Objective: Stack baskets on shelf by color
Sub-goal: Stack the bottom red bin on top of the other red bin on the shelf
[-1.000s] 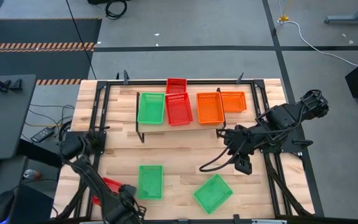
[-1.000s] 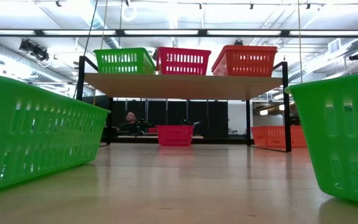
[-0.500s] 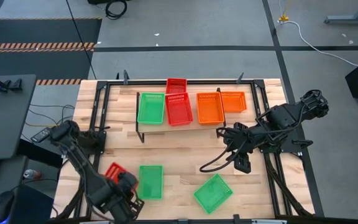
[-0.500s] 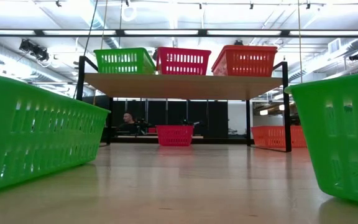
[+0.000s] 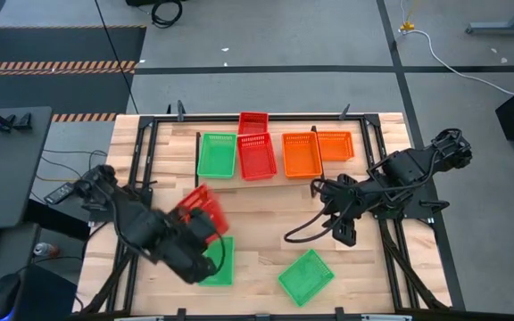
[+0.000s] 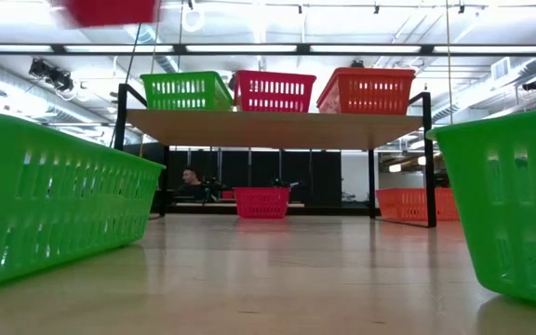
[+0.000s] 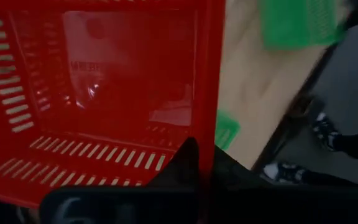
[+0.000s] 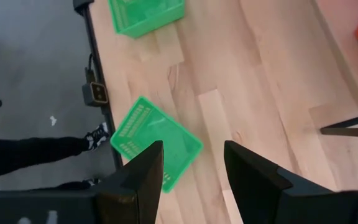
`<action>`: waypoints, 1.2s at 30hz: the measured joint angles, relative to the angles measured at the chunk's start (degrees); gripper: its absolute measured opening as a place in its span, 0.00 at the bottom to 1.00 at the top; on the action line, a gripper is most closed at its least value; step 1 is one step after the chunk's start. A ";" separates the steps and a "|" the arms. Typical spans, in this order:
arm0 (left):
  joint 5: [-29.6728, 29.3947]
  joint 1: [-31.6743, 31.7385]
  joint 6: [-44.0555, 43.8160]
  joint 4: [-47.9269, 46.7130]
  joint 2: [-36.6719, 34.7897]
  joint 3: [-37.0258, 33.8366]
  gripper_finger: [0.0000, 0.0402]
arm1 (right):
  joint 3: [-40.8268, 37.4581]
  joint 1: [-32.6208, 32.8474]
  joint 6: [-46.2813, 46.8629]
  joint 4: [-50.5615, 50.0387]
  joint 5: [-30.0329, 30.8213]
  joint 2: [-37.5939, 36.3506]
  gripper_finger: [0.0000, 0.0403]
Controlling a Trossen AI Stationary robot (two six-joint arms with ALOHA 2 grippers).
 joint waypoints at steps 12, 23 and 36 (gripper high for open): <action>-5.28 10.42 38.64 -0.26 0.09 7.03 0.01 | 0.00 1.50 10.98 -2.71 3.25 -0.02 0.44; -3.71 27.01 58.81 1.59 0.46 6.95 0.01 | 0.00 5.51 24.72 -3.86 7.77 -0.02 0.44; 1.96 37.44 66.96 7.85 6.38 6.88 0.02 | 0.00 7.81 33.06 -4.04 8.76 -0.04 0.44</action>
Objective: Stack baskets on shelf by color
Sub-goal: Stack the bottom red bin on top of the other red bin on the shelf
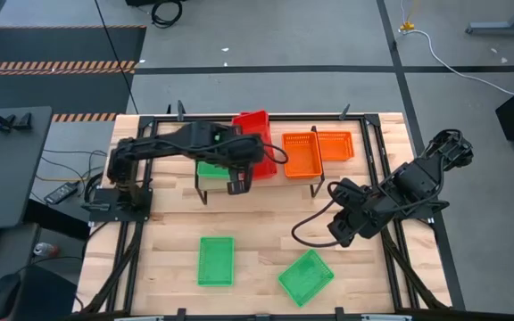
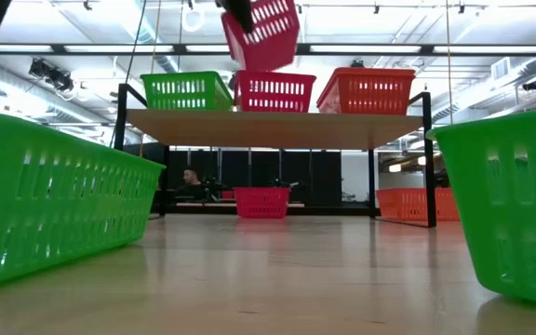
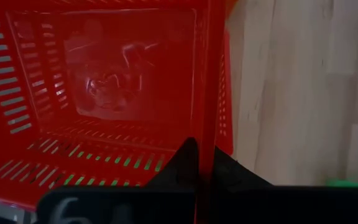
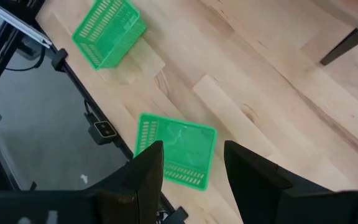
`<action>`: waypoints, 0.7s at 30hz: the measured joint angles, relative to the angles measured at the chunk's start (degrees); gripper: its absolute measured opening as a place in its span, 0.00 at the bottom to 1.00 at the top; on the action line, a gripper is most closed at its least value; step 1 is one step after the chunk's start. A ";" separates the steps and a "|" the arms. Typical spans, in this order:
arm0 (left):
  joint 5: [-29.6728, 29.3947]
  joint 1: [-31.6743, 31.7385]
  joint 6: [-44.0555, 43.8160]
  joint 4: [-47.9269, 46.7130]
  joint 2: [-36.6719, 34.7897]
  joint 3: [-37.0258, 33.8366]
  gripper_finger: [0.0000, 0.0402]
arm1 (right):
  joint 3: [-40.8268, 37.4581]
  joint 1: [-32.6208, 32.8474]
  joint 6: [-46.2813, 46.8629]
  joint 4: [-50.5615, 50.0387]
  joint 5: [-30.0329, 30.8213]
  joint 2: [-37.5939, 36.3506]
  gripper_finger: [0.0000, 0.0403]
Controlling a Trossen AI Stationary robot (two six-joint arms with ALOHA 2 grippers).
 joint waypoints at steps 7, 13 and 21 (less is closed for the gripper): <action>0.76 0.03 -2.97 -0.45 3.09 0.00 0.02 | 0.00 -0.03 0.05 0.00 -0.32 0.00 0.44; 2.14 0.04 -3.61 0.39 4.37 0.00 0.02 | 0.02 0.02 -0.41 -0.20 -0.63 0.00 0.44; 3.78 0.04 -4.67 0.62 6.58 0.00 0.04 | 0.02 0.02 -1.52 -0.46 -0.31 0.02 0.44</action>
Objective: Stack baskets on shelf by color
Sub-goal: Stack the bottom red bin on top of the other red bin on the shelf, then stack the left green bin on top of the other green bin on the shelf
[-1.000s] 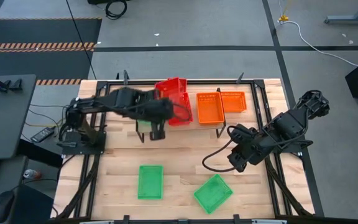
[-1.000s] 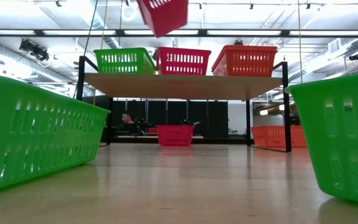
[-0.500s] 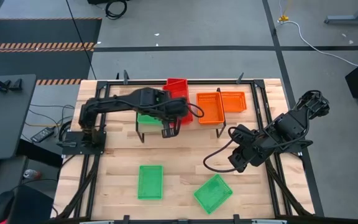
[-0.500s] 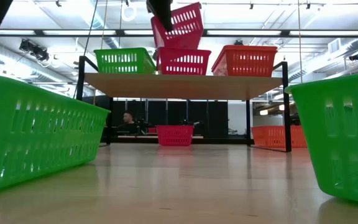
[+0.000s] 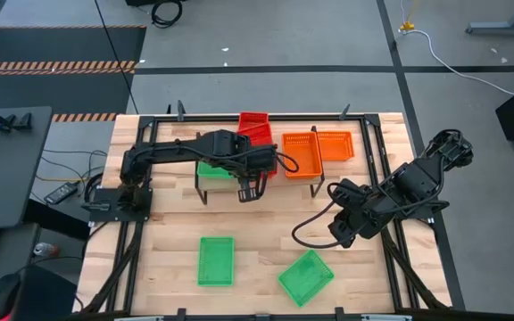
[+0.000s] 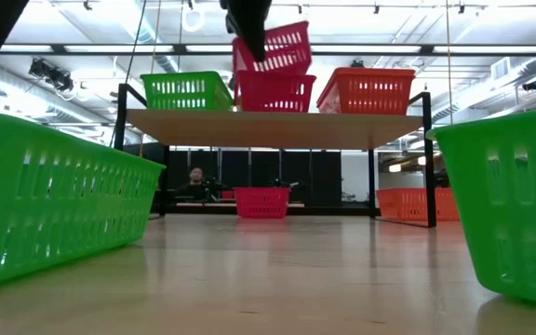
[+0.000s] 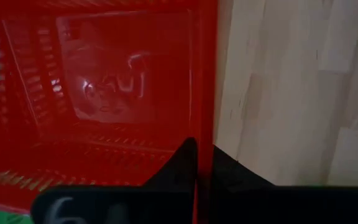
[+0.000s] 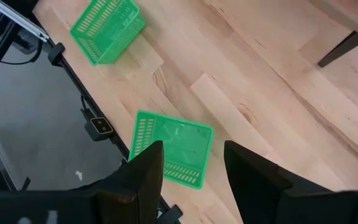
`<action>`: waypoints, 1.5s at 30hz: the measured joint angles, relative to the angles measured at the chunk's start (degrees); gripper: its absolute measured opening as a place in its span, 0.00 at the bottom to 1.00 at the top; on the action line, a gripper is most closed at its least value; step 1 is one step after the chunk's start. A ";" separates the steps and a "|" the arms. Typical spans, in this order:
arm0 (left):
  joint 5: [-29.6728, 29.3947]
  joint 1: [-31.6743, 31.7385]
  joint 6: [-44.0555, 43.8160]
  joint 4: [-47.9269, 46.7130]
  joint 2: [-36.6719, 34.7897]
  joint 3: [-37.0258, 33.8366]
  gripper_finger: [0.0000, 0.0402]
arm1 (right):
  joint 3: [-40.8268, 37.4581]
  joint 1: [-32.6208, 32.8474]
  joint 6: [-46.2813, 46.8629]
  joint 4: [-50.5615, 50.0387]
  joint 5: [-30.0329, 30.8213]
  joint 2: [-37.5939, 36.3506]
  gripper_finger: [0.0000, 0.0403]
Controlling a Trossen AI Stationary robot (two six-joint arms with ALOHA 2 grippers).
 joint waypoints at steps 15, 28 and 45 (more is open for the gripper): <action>-0.11 0.04 -0.02 -1.20 1.69 0.04 0.06 | 0.00 3.43 -0.14 -0.55 1.29 0.00 0.44; -0.15 -0.13 -4.35 -0.80 1.62 0.04 0.34 | 0.00 4.25 1.12 -0.44 1.30 0.00 0.44; -5.29 -5.33 -4.59 14.74 -0.59 8.86 0.51 | -2.96 11.03 12.01 0.24 3.59 0.33 0.43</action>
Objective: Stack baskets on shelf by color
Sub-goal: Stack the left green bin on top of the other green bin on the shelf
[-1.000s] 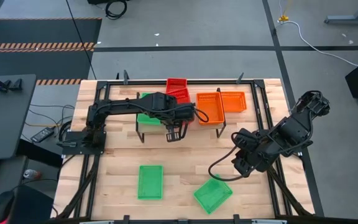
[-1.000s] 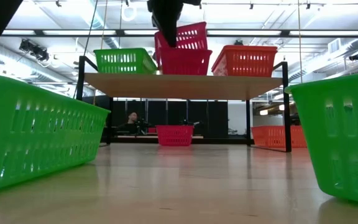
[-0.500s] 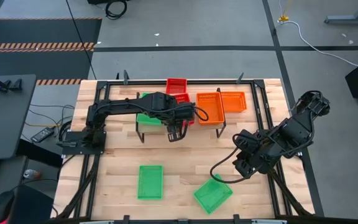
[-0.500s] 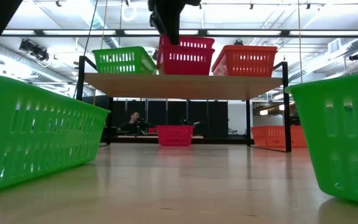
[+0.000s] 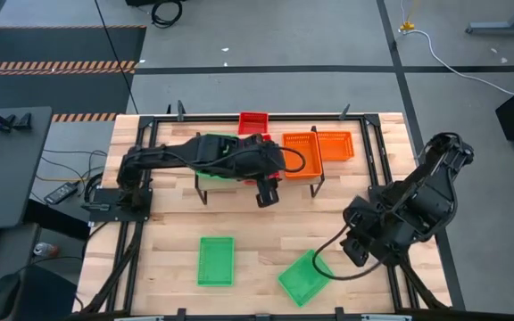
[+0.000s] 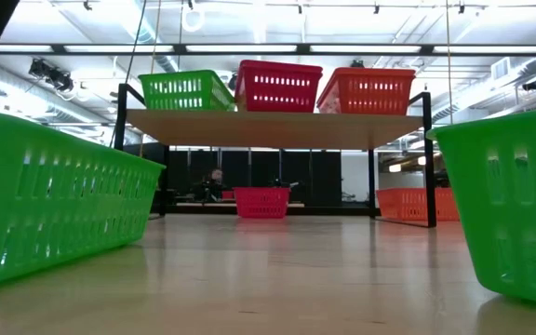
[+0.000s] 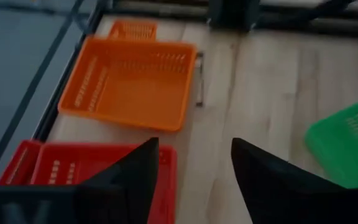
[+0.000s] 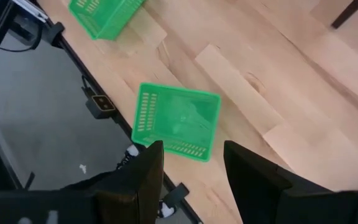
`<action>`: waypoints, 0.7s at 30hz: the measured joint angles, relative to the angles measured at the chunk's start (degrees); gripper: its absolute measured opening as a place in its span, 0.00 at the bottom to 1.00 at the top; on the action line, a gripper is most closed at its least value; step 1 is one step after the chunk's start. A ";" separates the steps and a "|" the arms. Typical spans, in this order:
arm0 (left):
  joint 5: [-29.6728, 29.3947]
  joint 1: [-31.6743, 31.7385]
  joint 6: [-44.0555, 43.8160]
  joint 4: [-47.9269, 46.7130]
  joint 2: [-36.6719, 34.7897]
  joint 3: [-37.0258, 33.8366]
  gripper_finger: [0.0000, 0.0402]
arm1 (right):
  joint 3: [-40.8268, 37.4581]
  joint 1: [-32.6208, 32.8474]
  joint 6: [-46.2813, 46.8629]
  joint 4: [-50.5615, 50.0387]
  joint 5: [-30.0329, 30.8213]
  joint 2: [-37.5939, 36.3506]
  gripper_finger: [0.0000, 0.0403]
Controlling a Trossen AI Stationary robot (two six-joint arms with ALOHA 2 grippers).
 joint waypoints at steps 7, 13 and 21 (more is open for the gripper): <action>-0.21 -1.86 -0.16 5.09 -0.60 0.09 0.51 | -0.36 2.24 3.07 -0.05 1.07 0.04 0.43; 0.00 -4.19 -2.18 9.33 -0.52 -1.23 0.50 | -0.36 3.86 4.87 0.22 1.35 0.88 0.43; 1.35 -8.19 -7.68 16.49 -0.47 -6.21 0.50 | -0.36 7.12 7.18 5.08 0.99 6.27 0.43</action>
